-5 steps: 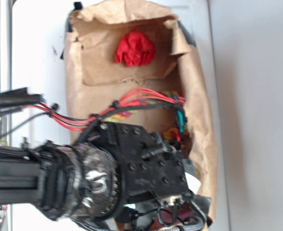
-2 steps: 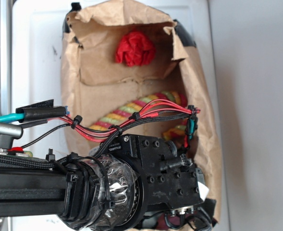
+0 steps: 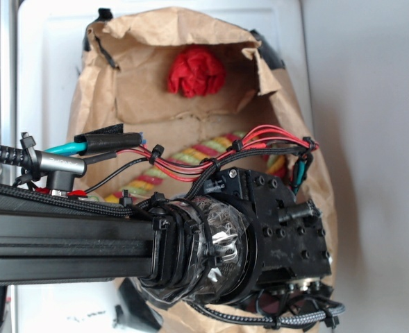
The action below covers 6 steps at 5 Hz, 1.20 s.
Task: Grab the green sponge.
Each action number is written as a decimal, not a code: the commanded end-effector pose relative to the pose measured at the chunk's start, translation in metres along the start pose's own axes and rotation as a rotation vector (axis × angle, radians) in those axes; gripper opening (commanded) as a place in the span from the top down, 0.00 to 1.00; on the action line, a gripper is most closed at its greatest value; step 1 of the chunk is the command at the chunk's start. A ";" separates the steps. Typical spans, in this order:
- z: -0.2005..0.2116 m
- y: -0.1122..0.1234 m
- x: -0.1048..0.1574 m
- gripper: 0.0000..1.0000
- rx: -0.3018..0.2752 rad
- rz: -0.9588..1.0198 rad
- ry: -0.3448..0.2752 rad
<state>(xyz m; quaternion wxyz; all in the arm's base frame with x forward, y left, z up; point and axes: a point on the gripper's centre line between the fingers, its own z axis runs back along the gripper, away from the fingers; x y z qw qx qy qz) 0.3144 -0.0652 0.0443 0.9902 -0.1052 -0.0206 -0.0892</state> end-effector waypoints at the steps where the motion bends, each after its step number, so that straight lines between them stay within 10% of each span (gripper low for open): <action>1: 0.121 0.016 -0.006 1.00 -0.004 0.205 -0.250; 4: 0.171 -0.019 -0.061 1.00 0.234 0.220 -0.189; 6: 0.175 -0.010 -0.072 1.00 0.198 0.313 -0.163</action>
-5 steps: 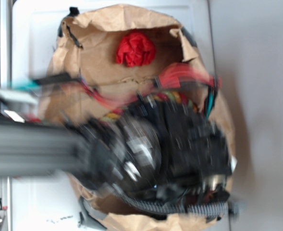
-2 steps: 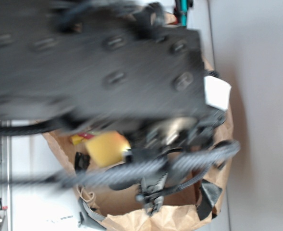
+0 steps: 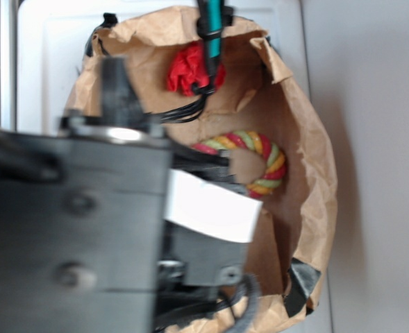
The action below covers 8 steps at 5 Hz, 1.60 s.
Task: Grab the green sponge.
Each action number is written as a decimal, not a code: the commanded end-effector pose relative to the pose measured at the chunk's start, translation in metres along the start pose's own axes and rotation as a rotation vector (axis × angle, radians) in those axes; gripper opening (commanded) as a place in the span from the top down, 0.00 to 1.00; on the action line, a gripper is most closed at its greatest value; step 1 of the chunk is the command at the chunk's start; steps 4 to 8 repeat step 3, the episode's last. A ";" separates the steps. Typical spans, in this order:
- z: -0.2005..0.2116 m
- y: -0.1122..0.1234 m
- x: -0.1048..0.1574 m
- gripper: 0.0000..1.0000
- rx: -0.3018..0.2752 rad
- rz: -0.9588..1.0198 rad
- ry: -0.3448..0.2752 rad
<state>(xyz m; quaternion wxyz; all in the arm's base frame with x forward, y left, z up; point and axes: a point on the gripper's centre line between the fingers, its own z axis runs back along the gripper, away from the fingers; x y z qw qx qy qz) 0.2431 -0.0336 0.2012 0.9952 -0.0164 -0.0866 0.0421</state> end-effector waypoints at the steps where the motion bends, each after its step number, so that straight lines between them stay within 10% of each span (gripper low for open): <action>1: 0.011 0.013 -0.006 1.00 0.054 0.102 -0.016; 3: -0.005 0.042 0.031 1.00 0.092 0.183 -0.012; 8: -0.005 0.042 0.031 1.00 0.092 0.183 -0.012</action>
